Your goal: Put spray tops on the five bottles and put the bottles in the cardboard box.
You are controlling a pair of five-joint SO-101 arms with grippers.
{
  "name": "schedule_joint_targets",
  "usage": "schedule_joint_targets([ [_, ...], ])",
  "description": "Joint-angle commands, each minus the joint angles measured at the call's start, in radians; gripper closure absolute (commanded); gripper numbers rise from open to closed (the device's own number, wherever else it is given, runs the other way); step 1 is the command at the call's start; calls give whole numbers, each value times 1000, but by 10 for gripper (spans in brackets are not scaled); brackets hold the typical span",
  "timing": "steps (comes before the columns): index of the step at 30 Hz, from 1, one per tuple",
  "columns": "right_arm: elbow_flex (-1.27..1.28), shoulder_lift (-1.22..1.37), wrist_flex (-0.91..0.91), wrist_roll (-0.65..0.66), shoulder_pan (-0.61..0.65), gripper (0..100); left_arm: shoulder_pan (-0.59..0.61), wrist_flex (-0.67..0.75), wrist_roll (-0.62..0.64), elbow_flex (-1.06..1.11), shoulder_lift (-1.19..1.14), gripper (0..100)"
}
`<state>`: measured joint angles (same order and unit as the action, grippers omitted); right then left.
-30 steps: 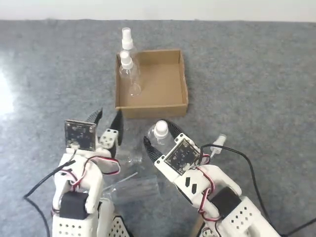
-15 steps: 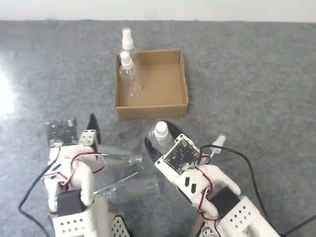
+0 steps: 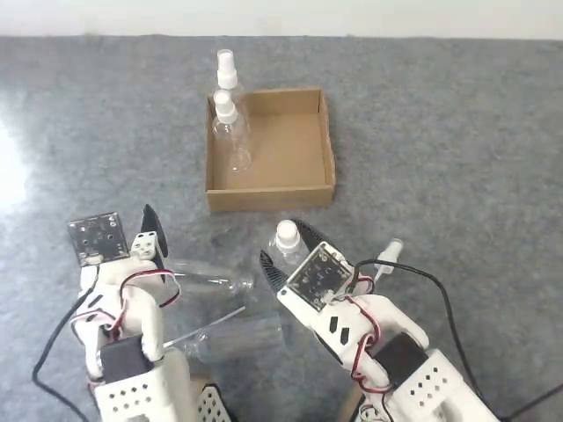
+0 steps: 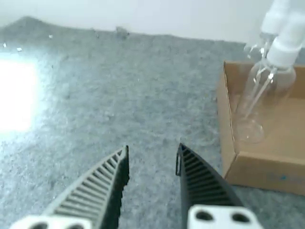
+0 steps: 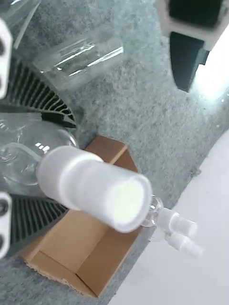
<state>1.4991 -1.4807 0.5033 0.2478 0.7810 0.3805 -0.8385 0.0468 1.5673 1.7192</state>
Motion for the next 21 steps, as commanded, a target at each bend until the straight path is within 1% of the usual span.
schedule_joint_targets([
  [1,-146,-24,96,26,-8,898,2,38,-8,1,20,849],
  [9,-279,-15,147,34,-8,898,-3,43,-8,4,20,849],
  [12,-364,-15,189,77,-8,898,-3,43,-8,4,20,849],
  [15,-440,-15,217,86,-8,898,-3,43,-9,4,20,849],
  [21,-559,-12,209,86,-8,898,-3,43,-9,4,20,849],
])
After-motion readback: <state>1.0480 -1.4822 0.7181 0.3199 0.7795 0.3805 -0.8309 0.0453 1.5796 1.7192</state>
